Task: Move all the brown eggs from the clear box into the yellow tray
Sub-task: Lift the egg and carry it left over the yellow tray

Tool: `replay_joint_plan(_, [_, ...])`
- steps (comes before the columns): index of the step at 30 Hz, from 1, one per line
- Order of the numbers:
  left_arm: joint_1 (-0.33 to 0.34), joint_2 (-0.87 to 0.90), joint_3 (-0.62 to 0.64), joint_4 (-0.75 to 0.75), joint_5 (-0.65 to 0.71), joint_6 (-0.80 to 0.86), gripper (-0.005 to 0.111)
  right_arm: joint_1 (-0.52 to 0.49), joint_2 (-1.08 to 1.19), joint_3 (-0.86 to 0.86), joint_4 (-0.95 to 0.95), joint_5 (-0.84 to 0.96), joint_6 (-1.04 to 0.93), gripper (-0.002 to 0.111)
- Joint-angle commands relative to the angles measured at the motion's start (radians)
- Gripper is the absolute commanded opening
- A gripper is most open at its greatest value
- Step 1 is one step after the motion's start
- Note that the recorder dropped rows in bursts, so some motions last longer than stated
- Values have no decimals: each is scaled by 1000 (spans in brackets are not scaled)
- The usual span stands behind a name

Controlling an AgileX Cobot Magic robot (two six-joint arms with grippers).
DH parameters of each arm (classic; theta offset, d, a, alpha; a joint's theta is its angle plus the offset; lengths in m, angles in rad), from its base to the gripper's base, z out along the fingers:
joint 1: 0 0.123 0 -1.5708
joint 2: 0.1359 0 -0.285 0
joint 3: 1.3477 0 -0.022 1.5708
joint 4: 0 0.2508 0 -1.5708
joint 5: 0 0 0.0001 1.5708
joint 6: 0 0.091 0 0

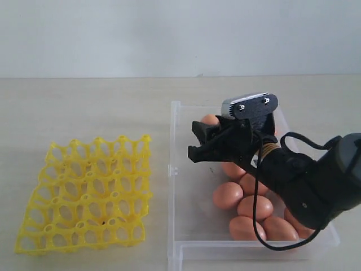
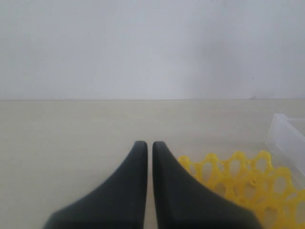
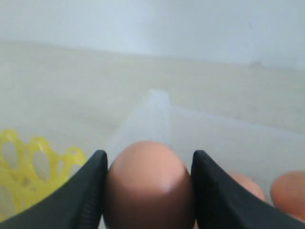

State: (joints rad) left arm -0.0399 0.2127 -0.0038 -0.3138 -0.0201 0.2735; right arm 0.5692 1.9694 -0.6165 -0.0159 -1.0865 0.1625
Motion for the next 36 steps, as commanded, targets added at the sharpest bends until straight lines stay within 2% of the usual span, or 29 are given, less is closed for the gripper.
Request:
replay_joint_plan(1, [-5, 3, 4, -5, -10, 5, 4, -1, -4, 30, -50, -135, 38, 0])
replay_joint_plan(7, [-5, 3, 4, -5, -10, 5, 4, 19, 12, -59, -322, -135, 91, 0])
replay_joint_plan(15, [-5, 3, 4, -5, -10, 5, 4, 152, 105, -294, -318, -135, 221, 0])
replay_joint_plan(22, [-5, 3, 4, -5, -10, 5, 4, 263, 260, -529, -311, -135, 232, 0])
replay_joint_plan(26, [-5, 3, 4, -5, -10, 5, 4, 299, 351, -678, -292, -60, 234, 0])
replay_joint_plan(30, [-5, 3, 4, -5, -10, 5, 4, 314, 409, -793, -202, 85, 265, 0])
replay_joint_plan(36, [-5, 3, 4, -5, -10, 5, 4, 327, 450, -923, -205, 289, 363, 0])
